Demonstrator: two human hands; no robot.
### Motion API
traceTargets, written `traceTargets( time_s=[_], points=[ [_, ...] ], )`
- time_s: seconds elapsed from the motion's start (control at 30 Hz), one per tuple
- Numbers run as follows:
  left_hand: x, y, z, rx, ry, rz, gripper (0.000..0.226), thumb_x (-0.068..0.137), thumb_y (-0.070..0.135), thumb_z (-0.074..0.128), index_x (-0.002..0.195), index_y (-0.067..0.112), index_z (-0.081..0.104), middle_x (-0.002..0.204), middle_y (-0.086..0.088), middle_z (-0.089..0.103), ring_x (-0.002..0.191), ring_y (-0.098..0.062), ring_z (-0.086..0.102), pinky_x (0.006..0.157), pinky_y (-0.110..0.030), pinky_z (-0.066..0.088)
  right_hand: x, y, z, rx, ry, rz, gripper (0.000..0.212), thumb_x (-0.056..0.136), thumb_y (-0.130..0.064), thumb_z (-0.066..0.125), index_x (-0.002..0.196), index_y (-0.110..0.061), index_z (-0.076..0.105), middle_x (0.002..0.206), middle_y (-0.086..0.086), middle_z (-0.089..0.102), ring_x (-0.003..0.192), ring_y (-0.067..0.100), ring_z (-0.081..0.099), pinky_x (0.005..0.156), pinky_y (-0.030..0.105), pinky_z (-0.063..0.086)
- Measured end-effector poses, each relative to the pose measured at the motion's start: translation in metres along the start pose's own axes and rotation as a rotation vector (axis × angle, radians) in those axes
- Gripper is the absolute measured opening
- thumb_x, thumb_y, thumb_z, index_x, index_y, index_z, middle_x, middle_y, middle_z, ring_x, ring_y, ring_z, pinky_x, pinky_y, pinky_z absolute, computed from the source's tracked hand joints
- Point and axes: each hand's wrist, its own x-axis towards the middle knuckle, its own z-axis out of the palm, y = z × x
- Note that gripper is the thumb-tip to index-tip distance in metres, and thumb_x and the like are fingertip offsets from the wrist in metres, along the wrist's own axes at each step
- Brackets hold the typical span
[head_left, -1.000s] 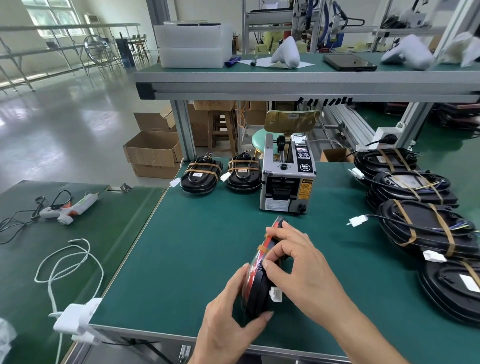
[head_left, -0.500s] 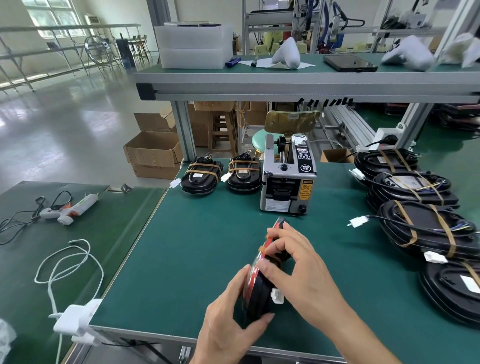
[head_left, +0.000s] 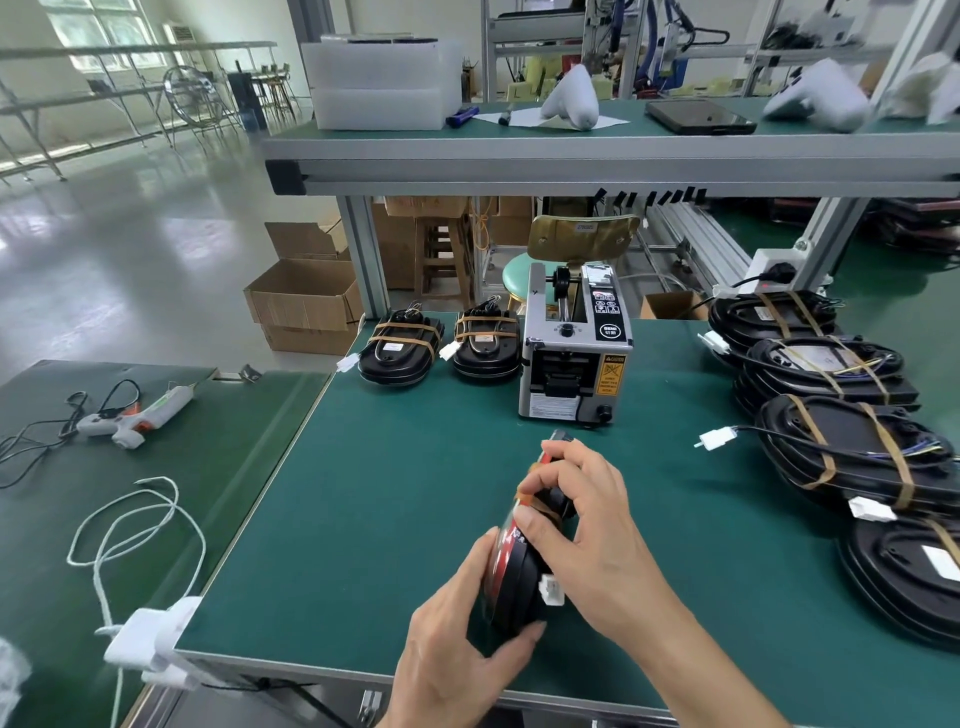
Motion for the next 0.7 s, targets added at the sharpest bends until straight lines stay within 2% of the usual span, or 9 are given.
traceTargets(
  time_s=[0.17,0.27,0.37,0.43,0.5,0.6,0.7],
  points=[
    [0.000,-0.002,0.001,-0.007,0.020,0.010,0.090,0.074,0.039,0.089,0.154,0.025,0.052,0.135,0.023,0.069,0.115,0.002,0.071,0.097,-0.011,0.051,0.005,-0.004,0.001,-0.051,0.072,0.004,0.014,0.095,-0.023,0.069,0.097,-0.036,0.065,0.131,-0.024,0.051,0.142,0.003,0.031,0.117,0.035,0.032],
    [0.001,-0.002,0.001,-0.024,0.031,0.015,0.093,0.073,0.039,0.089,0.155,0.033,0.047,0.134,0.024,0.069,0.114,0.002,0.071,0.098,-0.009,0.050,0.006,-0.003,0.000,-0.088,0.070,0.004,0.012,0.097,-0.026,0.068,0.102,-0.037,0.067,0.132,-0.023,0.053,0.139,0.002,0.032,0.118,0.039,0.030],
    [0.002,-0.004,0.001,-0.032,0.041,0.017,0.093,0.073,0.038,0.091,0.154,0.043,0.046,0.132,0.026,0.070,0.113,0.001,0.072,0.098,-0.011,0.050,0.010,-0.002,-0.004,-0.075,0.114,0.002,0.016,0.101,-0.025,0.061,0.102,-0.037,0.072,0.123,-0.028,0.061,0.132,-0.003,0.041,0.117,0.041,0.033],
    [0.002,-0.006,0.001,-0.031,0.035,0.018,0.094,0.073,0.037,0.092,0.153,0.047,0.045,0.130,0.026,0.071,0.113,0.000,0.072,0.099,-0.011,0.050,0.014,-0.001,-0.012,0.024,0.166,0.036,0.022,0.105,-0.025,0.056,0.101,-0.038,0.074,0.114,-0.028,0.068,0.122,-0.003,0.054,0.113,0.042,0.039],
    [0.002,-0.007,0.001,-0.031,0.024,0.015,0.095,0.072,0.038,0.093,0.153,0.047,0.044,0.130,0.027,0.071,0.114,0.000,0.072,0.100,-0.012,0.049,0.022,-0.001,-0.021,0.121,0.237,0.085,0.022,0.106,-0.027,0.056,0.100,-0.037,0.074,0.108,-0.023,0.072,0.109,0.002,0.064,0.101,0.036,0.048],
    [0.001,-0.009,0.002,-0.021,0.014,0.015,0.095,0.071,0.040,0.092,0.154,0.044,0.046,0.130,0.028,0.070,0.114,0.001,0.071,0.101,-0.010,0.048,0.048,0.007,-0.035,0.138,0.347,0.178,0.016,0.101,-0.028,0.061,0.096,-0.036,0.074,0.094,-0.023,0.073,0.089,0.000,0.067,0.085,0.026,0.051],
    [0.001,-0.010,0.001,-0.017,0.006,0.009,0.096,0.069,0.039,0.093,0.153,0.041,0.047,0.129,0.026,0.071,0.114,0.001,0.072,0.100,-0.009,0.048,0.088,0.020,-0.042,0.146,0.360,0.345,0.016,0.096,-0.022,0.065,0.089,-0.030,0.075,0.080,-0.011,0.074,0.076,0.010,0.068,0.081,0.036,0.059]
  ],
)
